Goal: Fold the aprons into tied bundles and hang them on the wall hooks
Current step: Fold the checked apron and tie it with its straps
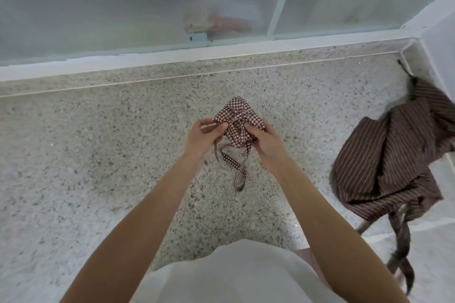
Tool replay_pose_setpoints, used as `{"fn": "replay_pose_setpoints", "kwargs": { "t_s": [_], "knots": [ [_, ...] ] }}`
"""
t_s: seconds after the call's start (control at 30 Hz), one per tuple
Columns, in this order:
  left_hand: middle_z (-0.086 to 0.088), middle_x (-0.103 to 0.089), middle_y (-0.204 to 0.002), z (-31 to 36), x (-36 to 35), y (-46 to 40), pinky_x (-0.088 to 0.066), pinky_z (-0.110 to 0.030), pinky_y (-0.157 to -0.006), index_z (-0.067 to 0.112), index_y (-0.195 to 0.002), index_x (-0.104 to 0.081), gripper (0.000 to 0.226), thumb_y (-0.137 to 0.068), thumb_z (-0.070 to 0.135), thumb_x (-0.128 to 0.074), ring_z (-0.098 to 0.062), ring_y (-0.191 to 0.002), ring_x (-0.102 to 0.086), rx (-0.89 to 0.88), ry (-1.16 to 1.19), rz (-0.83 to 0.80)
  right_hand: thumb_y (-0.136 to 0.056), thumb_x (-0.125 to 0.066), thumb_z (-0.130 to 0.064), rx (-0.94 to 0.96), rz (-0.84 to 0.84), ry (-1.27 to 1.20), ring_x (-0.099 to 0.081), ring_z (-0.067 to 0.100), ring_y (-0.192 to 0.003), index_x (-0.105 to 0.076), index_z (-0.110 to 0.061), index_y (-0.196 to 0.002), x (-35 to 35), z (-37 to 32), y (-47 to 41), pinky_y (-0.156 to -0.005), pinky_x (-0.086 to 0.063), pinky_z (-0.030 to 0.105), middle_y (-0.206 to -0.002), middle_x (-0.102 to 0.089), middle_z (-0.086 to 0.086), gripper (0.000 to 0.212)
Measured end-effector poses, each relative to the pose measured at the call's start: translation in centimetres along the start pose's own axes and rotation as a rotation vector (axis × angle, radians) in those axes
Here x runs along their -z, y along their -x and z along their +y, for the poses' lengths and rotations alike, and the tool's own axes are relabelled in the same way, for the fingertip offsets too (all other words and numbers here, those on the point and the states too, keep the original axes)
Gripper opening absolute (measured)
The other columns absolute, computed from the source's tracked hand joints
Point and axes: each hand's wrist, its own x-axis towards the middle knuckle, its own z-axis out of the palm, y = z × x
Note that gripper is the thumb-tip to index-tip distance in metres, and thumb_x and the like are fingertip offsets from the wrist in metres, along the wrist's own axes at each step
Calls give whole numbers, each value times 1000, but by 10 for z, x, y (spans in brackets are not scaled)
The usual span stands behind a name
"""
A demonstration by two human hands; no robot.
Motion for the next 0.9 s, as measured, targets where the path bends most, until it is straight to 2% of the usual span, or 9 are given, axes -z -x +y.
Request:
{"fn": "replay_pose_setpoints", "kwargs": {
  "t_s": [0.13, 0.27, 0.37, 0.5, 0.57, 0.63, 0.7, 0.8, 0.9],
  "knots": [
    [-5, -67, -106, -5, -33, -42, -53, -29, -85, 11, -109, -57, 42, -76, 26, -77, -15, -94, -64, 6, -204, -8, -86, -65, -13, -18, 177, 88, -60, 24, -102, -48, -3, -119, 23, 11, -38, -92, -50, 40, -118, -60, 15, 38],
    [4, -62, -98, -11, -68, -74, -45, -22, -80, 14, -115, -57, 48, -77, 37, -74, -10, -91, -59, -64, -497, -65, -87, -65, -15, 40, 365, 233, -57, 19, -97, -44, -9, -117, 51, 12, -68, -84, -49, 33, -110, -57, 7, 38],
    [3, -66, -101, -16, -83, -86, -43, -19, -79, 15, -114, -59, 45, -78, 37, -73, -9, -91, -60, -123, -593, -143, -87, -64, -15, 81, 429, 358, -55, 18, -100, -44, -8, -121, 70, 10, -80, -86, -47, 33, -108, -55, 4, 40],
    [3, -69, -99, -24, -97, -92, -50, -26, -84, 19, -108, -60, 37, -77, 34, -74, -10, -91, -65, -210, -666, -176, -87, -63, -17, 151, 447, 749, -52, 20, -103, -44, -7, -126, 90, 9, -88, -80, -37, 25, -116, -54, 7, 44],
    [6, -67, -91, -25, -103, -89, -52, -28, -81, 21, -102, -57, 34, -76, 33, -75, -10, -84, -64, -249, -685, -155, -84, -62, -13, 380, 499, 1072, -47, 28, -111, -48, -7, -124, 95, 8, -87, -90, -34, 32, -121, -52, 12, 43],
    [7, -65, -86, -25, -107, -86, -53, -25, -75, 21, -101, -53, 36, -76, 31, -76, -9, -80, -64, -274, -677, -155, -82, -59, -8, 677, 451, 1271, -45, 30, -111, -54, -7, -119, 97, 5, -87, -95, -35, 37, -119, -53, 14, 37],
    [8, -64, -86, -25, -106, -83, -52, -24, -72, 18, -105, -50, 39, -77, 28, -75, -9, -77, -64, -306, -671, -175, -84, -59, -4, 850, 219, 1289, -49, 27, -106, -59, -7, -112, 93, -1, -87, -92, -39, 33, -113, -57, 12, 29],
    [7, -59, -101, -31, -93, -81, -51, -28, -73, 16, -115, -46, 46, -78, 22, -74, -11, -80, -61, -410, -747, -190, -82, -66, -4, 905, -49, 1446, -61, 28, -91, -66, -6, -100, 86, -5, -92, -74, -52, 35, -100, -63, 11, 19],
    [-5, -50, -115, -40, -71, -76, -50, -30, -69, 16, -113, -53, 42, -77, 21, -74, -15, -86, -54, -625, -967, -165, -71, -76, -5, 900, -97, 1676, -63, 28, -74, -70, -10, -85, 82, -7, -100, -56, -53, 32, -86, -64, 8, 16]
  ]
}}
